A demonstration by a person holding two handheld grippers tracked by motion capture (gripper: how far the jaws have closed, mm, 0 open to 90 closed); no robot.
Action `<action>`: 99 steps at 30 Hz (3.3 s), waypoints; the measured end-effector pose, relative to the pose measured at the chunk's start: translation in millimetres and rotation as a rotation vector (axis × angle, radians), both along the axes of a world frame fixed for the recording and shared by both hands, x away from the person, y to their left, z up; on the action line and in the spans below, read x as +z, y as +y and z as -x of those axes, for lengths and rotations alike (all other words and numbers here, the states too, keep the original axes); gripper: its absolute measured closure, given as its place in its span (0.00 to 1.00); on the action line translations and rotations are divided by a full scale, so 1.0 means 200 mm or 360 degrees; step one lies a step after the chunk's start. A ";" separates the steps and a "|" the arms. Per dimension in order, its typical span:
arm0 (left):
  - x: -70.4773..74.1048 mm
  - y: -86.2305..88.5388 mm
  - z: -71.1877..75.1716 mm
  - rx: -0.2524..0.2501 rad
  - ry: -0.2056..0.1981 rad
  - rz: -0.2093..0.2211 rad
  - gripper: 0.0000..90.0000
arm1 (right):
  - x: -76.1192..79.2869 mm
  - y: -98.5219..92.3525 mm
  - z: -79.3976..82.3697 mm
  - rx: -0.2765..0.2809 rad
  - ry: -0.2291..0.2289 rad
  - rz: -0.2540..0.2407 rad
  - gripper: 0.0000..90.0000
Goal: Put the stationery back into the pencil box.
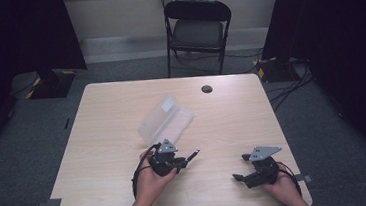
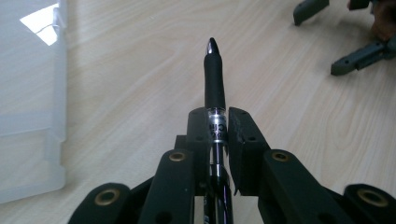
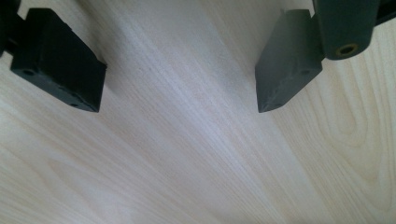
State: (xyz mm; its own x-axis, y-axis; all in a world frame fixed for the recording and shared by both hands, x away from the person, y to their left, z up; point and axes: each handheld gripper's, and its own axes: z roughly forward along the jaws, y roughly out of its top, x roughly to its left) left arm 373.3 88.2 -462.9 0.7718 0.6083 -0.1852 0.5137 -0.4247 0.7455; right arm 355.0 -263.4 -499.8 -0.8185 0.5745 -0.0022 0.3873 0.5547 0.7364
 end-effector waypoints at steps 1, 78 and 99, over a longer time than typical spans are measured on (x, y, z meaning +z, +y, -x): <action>0.01 0.01 -0.01 0.0011 -0.0007 -0.0003 0.88 | 0.00 0.00 0.00 0.0000 0.0000 0.0000 0.17; 0.10 0.03 -0.53 0.0365 -0.0041 0.0025 0.88 | 0.00 0.00 0.01 -0.0015 0.0003 0.0001 0.17; 0.03 0.00 -0.63 0.0435 -0.0023 0.0010 0.88 | 0.00 0.00 0.01 -0.0014 0.0002 0.0000 0.17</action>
State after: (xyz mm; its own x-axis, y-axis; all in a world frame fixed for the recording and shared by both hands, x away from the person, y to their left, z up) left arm 499.8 87.6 -456.0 0.5814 0.7935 -0.1799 0.5981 -0.2669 0.7556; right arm 353.7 -263.4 -499.9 -0.8135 0.5816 -0.0011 0.3932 0.5514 0.7357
